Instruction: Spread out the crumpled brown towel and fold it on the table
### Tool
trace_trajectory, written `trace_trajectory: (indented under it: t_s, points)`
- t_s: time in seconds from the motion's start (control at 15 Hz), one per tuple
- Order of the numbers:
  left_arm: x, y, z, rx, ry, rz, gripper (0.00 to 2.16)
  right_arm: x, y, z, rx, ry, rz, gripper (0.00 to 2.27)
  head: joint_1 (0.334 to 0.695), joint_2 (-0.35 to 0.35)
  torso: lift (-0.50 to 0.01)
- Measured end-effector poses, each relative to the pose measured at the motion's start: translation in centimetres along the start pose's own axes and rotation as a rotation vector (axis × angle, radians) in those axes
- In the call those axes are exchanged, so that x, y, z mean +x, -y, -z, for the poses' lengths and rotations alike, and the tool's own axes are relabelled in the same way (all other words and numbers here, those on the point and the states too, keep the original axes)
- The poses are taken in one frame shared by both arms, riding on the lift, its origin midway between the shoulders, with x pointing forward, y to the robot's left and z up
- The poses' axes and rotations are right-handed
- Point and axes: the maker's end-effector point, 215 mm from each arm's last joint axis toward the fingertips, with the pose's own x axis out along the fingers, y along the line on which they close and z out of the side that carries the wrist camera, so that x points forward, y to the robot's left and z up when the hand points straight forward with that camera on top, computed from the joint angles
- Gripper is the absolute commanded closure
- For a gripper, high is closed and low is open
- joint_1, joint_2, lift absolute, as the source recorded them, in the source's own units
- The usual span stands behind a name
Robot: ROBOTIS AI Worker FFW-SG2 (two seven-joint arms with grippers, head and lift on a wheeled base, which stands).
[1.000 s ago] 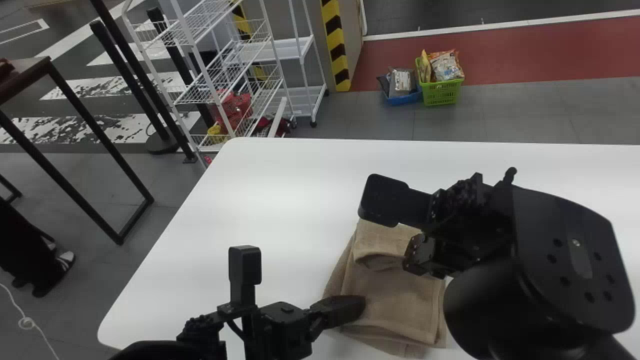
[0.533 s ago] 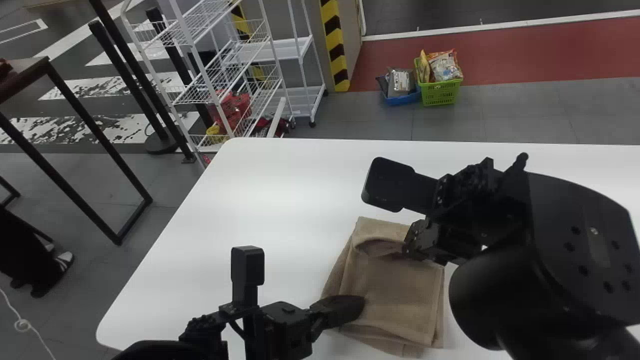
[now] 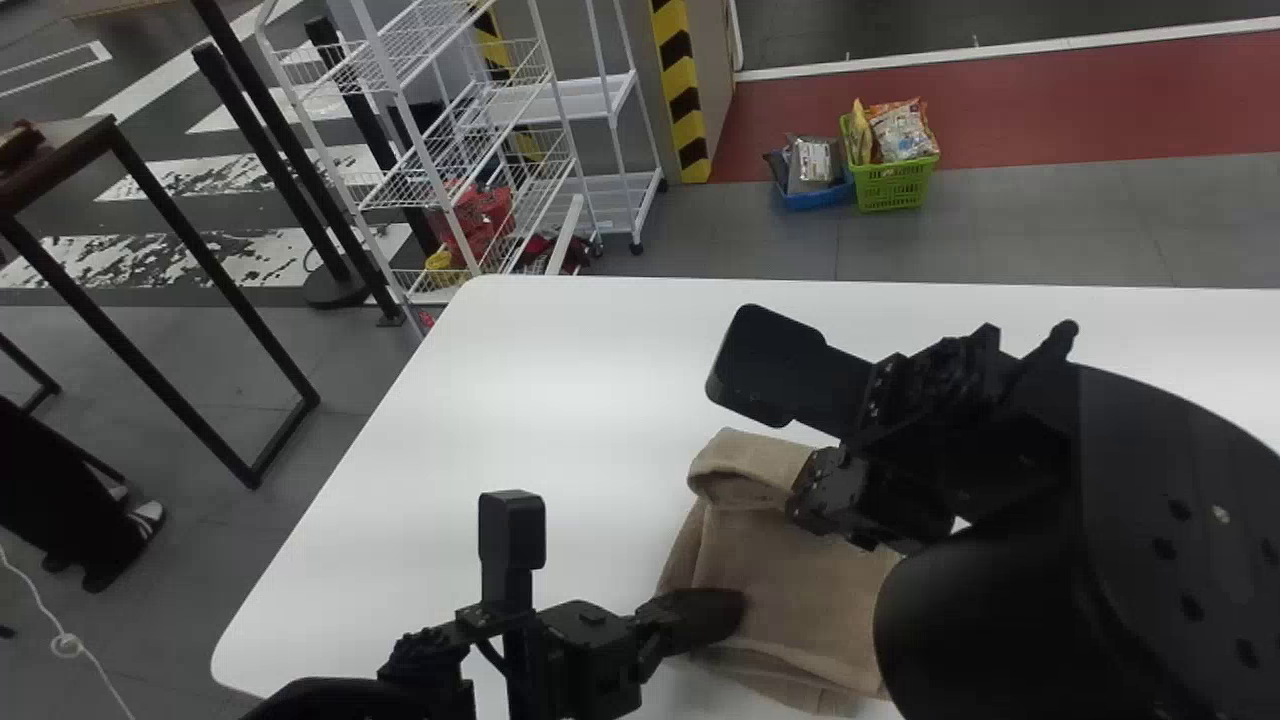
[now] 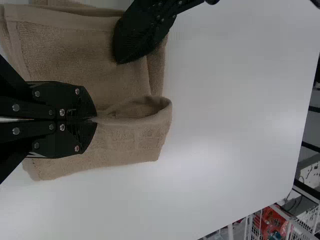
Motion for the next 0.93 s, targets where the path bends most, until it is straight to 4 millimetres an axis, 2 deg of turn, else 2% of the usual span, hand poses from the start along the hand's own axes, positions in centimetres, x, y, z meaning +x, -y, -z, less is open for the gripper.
trace_trajectory:
  t_s: [0.53,0.73,0.93]
  points:
    - [0.2,0.1,-0.3,0.004,0.002,0.002,1.95,1.7,-5.6,0.1,-0.007,-0.006,-0.090,1.35,0.695,0.350,-0.127]
    - [0.0,-0.2,-0.5,0.004,0.006,-0.003,1.94,1.9,-6.3,0.4,0.005,-0.011,-0.102,1.35,0.695,0.350,-0.127]
    - [0.0,-0.3,-0.7,0.006,0.010,-0.005,1.94,1.9,-6.2,0.6,0.012,-0.013,-0.099,1.35,0.695,0.350,-0.127]
